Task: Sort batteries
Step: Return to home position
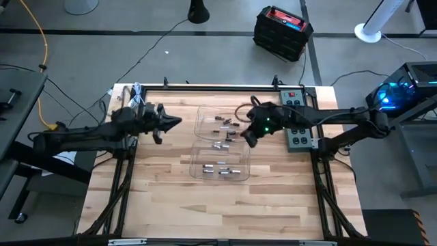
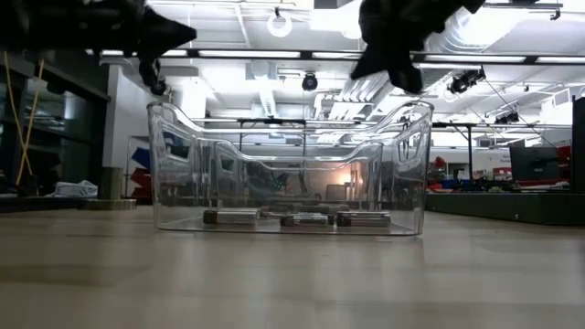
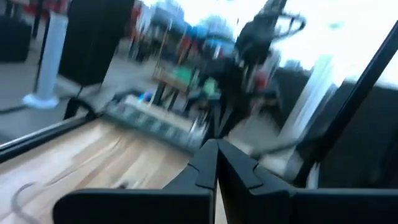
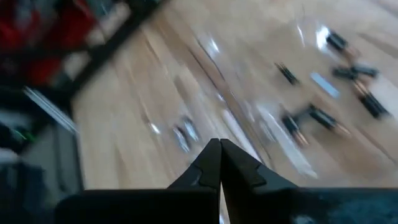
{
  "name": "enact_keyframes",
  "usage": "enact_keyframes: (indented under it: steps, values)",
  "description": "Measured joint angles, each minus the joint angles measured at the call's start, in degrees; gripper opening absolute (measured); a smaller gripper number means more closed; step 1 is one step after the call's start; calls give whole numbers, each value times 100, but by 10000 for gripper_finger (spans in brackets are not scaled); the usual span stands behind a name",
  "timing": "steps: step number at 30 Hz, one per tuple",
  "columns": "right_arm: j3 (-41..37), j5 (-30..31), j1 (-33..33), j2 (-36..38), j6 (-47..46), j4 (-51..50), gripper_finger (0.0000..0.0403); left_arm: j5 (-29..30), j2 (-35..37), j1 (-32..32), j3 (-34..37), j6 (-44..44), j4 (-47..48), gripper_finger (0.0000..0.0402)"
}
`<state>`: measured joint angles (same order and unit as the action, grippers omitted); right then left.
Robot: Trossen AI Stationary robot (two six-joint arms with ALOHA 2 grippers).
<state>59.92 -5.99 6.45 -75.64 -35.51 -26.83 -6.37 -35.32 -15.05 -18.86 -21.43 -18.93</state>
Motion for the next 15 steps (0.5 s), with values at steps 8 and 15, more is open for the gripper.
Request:
enact_keyframes:
  steps: [8,15]
  values:
    - [165,262,280,49,-710,807,0,348,509,69,1457,-959,-1742,0]
    - [468,460,324,496,-535,11,0,745,545,221,1817,-1104,-1590,0]
